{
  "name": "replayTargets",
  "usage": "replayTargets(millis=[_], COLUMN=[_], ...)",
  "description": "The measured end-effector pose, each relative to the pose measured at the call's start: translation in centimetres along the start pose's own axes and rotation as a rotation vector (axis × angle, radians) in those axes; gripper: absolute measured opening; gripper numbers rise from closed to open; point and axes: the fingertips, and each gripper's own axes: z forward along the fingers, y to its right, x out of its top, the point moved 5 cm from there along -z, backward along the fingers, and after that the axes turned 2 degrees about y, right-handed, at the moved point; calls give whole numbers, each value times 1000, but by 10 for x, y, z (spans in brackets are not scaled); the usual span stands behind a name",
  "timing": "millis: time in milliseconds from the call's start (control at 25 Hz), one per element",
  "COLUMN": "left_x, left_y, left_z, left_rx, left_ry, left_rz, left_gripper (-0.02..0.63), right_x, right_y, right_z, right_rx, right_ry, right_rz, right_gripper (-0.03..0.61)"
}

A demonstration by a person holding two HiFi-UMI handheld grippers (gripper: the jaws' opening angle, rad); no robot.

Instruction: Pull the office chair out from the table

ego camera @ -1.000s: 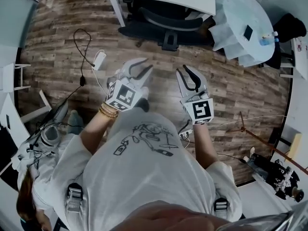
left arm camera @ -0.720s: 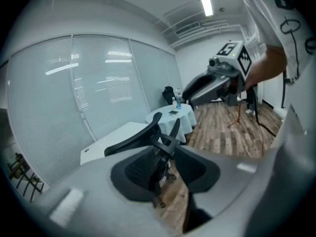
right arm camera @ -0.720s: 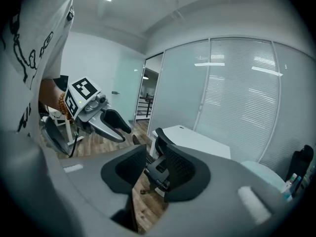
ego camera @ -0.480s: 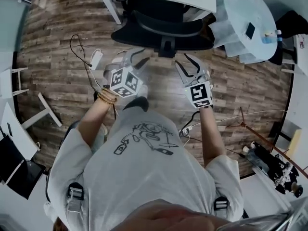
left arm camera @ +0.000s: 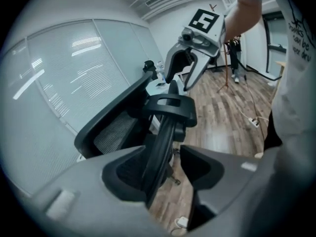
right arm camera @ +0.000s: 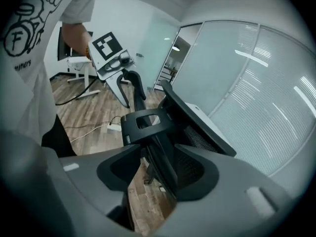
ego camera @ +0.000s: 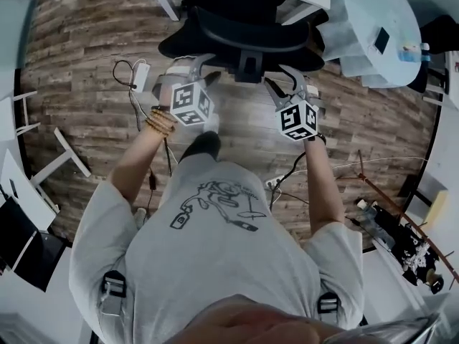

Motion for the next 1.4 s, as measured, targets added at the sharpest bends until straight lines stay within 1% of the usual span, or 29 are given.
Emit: replayTargets(millis=[240, 280, 320, 360, 440, 640, 800, 960, 1400], left_x=[-3, -4, -5, -6, -6, -7, -10, -18, -27], left_y=[2, 3, 3, 4, 4, 8, 15, 25, 58], left_z=[20, 22, 23, 23, 24, 21, 13, 1, -30], left_rx=[-18, -13, -5, 1, 5, -11, -18, -27, -37], left_ry=[-43, -49, -54, -57, -61, -75, -76, -70, -64], left_rz=[83, 100, 116, 129, 139, 131, 126, 111, 109], left_gripper=[202, 156, 121, 115, 112, 110, 110, 110, 114], right_x=[-25, -28, -30, -31, -32, -30, -26, -19, -8], right_y=[0, -1, -2, -2, -2, -7, -18, -35, -79], right_z=[30, 33, 35, 36, 36, 35, 31, 27, 7], right_rx=[23, 20, 18, 19, 30, 63, 67, 64, 76], right_ry=[-100, -113, -122, -129, -142, -166, -177, -172, -161], right_rz=[-141, -158, -171, -180, -189, -205, -204, -193, -172], right_gripper=[202, 180, 143, 124, 119, 109, 107, 106, 105])
